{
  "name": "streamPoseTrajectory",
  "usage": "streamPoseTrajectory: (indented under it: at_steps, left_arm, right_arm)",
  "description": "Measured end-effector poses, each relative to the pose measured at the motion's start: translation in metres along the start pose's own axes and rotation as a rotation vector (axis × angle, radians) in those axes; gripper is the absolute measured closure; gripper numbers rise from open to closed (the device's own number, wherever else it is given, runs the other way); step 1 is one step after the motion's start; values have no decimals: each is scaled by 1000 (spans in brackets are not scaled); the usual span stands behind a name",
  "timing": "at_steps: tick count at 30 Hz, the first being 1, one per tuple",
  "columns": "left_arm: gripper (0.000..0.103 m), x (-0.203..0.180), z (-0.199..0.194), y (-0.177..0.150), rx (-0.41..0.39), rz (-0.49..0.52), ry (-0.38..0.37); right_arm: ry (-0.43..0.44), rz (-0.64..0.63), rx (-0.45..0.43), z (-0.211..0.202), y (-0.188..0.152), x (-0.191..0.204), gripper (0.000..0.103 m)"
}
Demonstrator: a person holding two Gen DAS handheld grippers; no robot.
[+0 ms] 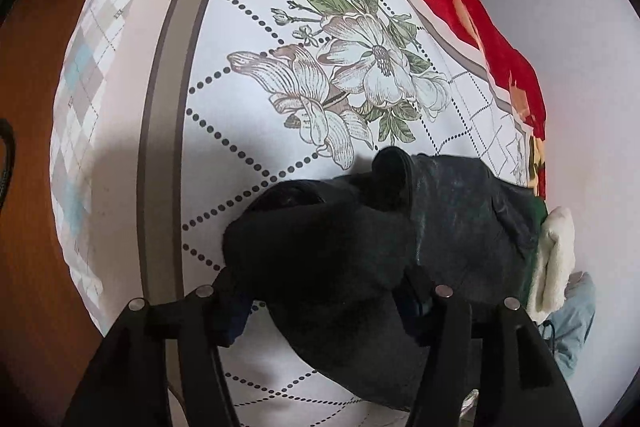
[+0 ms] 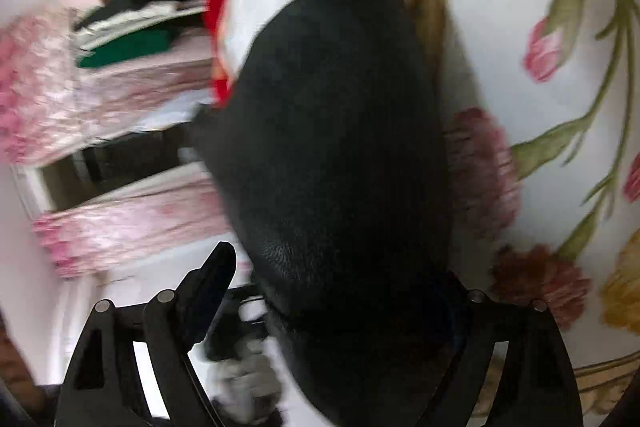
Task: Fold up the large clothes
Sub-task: 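Lift the jacket bundle with both grippers and carry it toward the sweater stack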
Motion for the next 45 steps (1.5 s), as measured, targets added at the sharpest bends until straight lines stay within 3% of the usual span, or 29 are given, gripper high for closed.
streamPoseTrajectory:
  at_steps: [2,5,7,10,11,13,15,18,24,27,29,30,31,33,36,43,45]
  left_arm:
    - [45,1,1,0,9,11,5]
    - [45,0,3,1,19,25,12]
    - [42,0,5,1,28,31,8]
    - [37,-5,4,-1,42,69,13]
    - [37,-6,4,-1,47,76,22]
    - [38,-7,1,-1,52,73,23]
    - [39,-10,-5,-1,53,64,8]
    - [39,-20,-11,-5,59,51,-44]
    - [38,-25,4,-8,51,35,-90]
    - [38,-27,10,-1,12,37,-82]
    - [41,-35,10,2,-29,72,-70]
    - [52,-40,9,4,-52,91,-67]
    - [69,-44,8,5,-66,123,-44]
    - [76,-49,4,10,-81,163,-22]
    - [79,-55,-4,17,-77,153,-40]
    - [79,-98,-25,25,-30,239,-75]
    - [80,-117,-28,26,-9,269,-94]
  right_arm:
    - [141,-13,18,-13,-8,18,14]
    - [240,-65,76,-16,-24,34,14]
    - [163,-69,90,-3,-24,23,14]
    - [-72,-19,110,38,-17,-15,13]
    - [-86,-33,100,42,-15,-12,13]
    - [-54,-42,85,42,-15,0,17]
    - [-4,-46,71,38,-20,12,35]
    - [87,-24,49,25,-32,24,44]
    - [87,60,44,25,-38,-7,43]
    - [36,68,53,35,-31,-23,28]
    - [5,56,49,43,-30,-19,21]
    - [-23,34,36,47,-30,-14,21]
    - [-57,14,21,50,-30,-10,23]
    - [-61,38,-10,51,-29,-6,40]
    - [-28,51,-42,45,-32,7,51]
    - [70,17,-87,22,-28,55,55]
    - [86,11,-113,-2,-23,59,55]
Point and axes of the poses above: each gripper's, at about its wrist camera, not at the fingertips, and z roughly the way its jaws point, x to its left, y to its top, the point moved 9 cm from there along z, roughly the way its jaws point, and after that the axes turned 11 degrees about -y, right-handed, at the moved point
